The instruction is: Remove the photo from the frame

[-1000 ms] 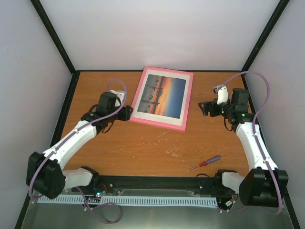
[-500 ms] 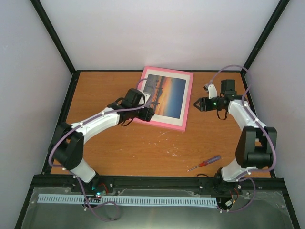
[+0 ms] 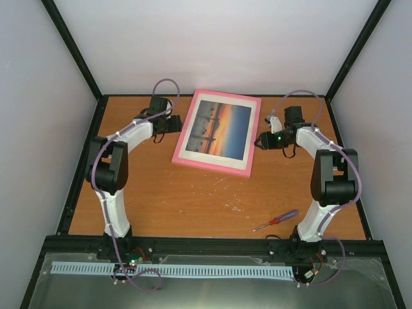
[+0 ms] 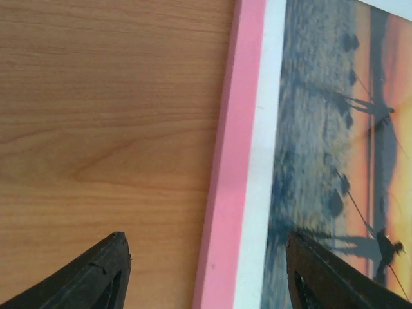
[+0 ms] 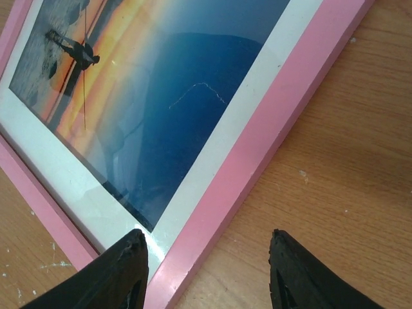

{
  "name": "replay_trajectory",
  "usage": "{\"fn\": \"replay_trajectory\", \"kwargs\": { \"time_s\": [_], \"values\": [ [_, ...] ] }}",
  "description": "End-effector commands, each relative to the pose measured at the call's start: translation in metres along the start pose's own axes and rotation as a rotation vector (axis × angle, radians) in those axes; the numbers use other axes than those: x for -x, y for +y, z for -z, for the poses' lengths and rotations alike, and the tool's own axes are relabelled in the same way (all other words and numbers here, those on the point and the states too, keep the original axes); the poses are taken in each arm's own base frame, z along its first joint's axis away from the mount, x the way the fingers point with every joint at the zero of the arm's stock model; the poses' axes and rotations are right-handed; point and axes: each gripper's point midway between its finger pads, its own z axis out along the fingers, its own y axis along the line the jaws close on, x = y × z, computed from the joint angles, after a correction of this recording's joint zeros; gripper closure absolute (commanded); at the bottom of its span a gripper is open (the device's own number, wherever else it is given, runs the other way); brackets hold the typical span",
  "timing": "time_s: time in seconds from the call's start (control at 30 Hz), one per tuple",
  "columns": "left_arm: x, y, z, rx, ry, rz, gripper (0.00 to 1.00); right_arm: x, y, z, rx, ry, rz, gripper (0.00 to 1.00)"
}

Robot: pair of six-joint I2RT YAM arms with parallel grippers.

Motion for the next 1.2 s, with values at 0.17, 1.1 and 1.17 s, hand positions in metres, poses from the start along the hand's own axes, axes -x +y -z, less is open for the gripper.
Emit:
{"fn": "replay_trajectory", "kwargs": {
  "time_s": [0.17,1.1,1.17],
  "values": [
    [0.006,-0.010,-0.034,-0.096,0.044,-0.064,0.33,-0.015,0.018,-0.004,0.106,0.000,0.024,0.41],
    [-0.111,-0.017,0.007,-0.121,0.217,-0.010,0.39,-0.034,0.018,-0.018,0.155,0.054,0.022,0.37],
    [-0.124,-0.023,0.012,-0.131,0.231,-0.016,0.39,-0.033,0.019,-0.018,0.159,0.054,0.024,0.38]
  ]
}}
